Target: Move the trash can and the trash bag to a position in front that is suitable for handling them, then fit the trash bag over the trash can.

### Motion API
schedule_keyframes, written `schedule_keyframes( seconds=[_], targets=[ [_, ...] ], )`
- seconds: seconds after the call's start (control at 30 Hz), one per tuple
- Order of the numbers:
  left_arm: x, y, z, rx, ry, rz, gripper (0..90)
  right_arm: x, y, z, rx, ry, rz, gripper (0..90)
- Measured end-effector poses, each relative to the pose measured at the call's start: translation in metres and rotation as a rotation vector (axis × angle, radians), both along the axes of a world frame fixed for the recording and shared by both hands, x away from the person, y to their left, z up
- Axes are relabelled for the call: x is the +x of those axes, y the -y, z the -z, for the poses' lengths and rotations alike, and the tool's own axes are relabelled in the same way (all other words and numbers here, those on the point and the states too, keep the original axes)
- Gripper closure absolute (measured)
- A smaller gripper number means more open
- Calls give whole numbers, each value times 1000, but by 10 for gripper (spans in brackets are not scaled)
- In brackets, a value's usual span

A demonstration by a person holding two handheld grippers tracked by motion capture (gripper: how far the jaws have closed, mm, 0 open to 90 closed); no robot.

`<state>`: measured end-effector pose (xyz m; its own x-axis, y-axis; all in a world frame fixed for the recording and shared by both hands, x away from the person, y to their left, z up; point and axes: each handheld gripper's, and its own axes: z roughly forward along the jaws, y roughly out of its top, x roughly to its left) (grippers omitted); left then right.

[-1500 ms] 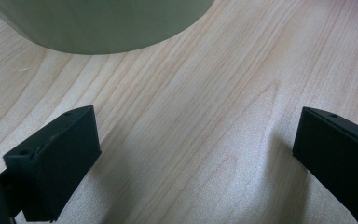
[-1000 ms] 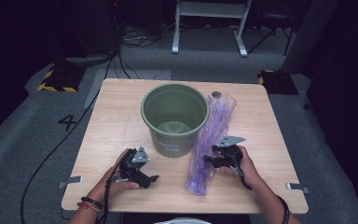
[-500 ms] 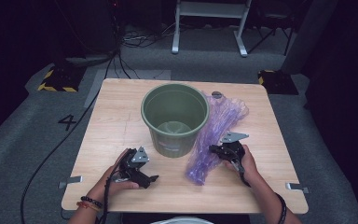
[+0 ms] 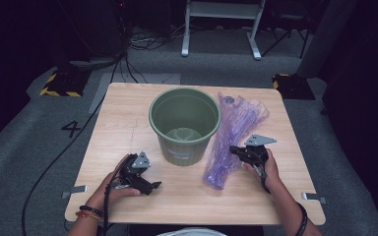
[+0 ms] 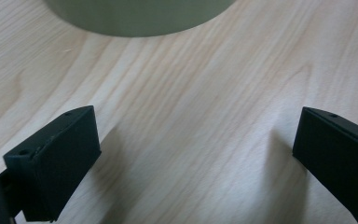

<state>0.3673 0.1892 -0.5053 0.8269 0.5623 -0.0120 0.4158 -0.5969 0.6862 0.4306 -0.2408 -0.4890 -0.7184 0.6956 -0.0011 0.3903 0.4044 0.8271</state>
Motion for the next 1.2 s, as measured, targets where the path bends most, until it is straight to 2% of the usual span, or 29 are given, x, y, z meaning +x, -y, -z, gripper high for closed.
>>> schedule_keyframes(
  seconds=[0.13, 0.47, 0.77, 1.2],
  targets=[
    [2, -3, 0, 0, -2, -13, 7, 1, 3, -3, 22, 14, 12, 895],
    [2, -3, 0, 2, 0, -11, 7, 1, 7, -13, 46, 49, 29, 896],
    [1, -3, 0, 2, 3, -23, 8, 3, 7, -27, 100, 92, 19, 898],
    [1, -3, 0, 2, 3, -23, 8, -2, 12, -47, 140, 153, 12, 899]
  ],
)
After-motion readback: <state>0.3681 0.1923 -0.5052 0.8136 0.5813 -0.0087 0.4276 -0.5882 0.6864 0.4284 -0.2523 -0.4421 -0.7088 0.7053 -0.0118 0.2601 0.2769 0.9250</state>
